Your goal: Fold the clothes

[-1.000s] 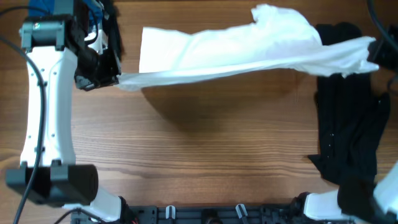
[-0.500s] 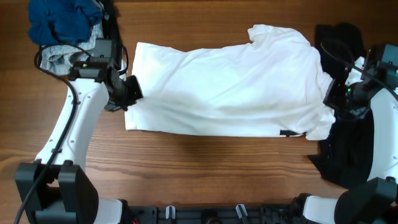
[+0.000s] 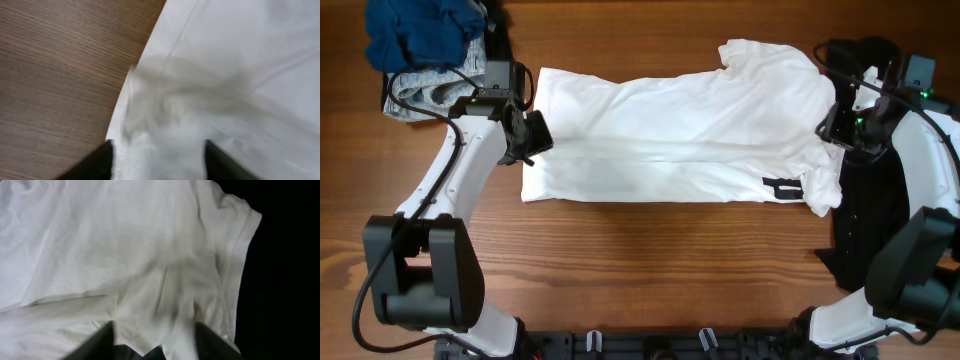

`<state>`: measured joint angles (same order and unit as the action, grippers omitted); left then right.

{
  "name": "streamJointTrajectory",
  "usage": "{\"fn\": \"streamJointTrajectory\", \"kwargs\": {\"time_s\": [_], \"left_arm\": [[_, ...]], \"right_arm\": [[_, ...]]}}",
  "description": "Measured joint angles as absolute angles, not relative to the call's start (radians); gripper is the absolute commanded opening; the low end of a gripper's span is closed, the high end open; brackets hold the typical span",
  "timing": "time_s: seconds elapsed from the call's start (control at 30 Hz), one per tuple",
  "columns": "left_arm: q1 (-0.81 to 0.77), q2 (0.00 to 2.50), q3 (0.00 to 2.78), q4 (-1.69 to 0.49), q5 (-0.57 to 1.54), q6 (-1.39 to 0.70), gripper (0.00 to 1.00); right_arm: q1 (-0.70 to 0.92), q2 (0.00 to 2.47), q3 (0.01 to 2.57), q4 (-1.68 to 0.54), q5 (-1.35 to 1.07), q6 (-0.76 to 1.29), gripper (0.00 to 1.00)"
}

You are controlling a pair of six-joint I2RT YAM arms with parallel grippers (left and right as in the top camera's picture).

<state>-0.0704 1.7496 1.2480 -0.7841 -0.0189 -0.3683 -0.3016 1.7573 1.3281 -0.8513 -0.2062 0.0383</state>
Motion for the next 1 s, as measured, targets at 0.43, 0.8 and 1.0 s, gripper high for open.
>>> {"fn": "streamJointTrajectory", "kwargs": {"time_s": [0.43, 0.8, 1.0], "left_arm": [[-0.070, 1.788, 1.476, -0.541, 0.036, -0.216, 1.00], [-0.070, 2.191, 1.547, -0.216, 0.041, -0.019, 1.00], [-0.070, 2.260, 1.548, -0.161, 0.019, 0.003, 0.97]], "right_arm": [[-0.228, 1.767, 1.796, -1.059, -0.372, -0.032, 1.00], [-0.192, 1.768, 1.801, -1.148, -0.385, -0.058, 1.00], [-0.192, 1.768, 1.801, -1.141, -0.385, -0.059, 1.00]]}}
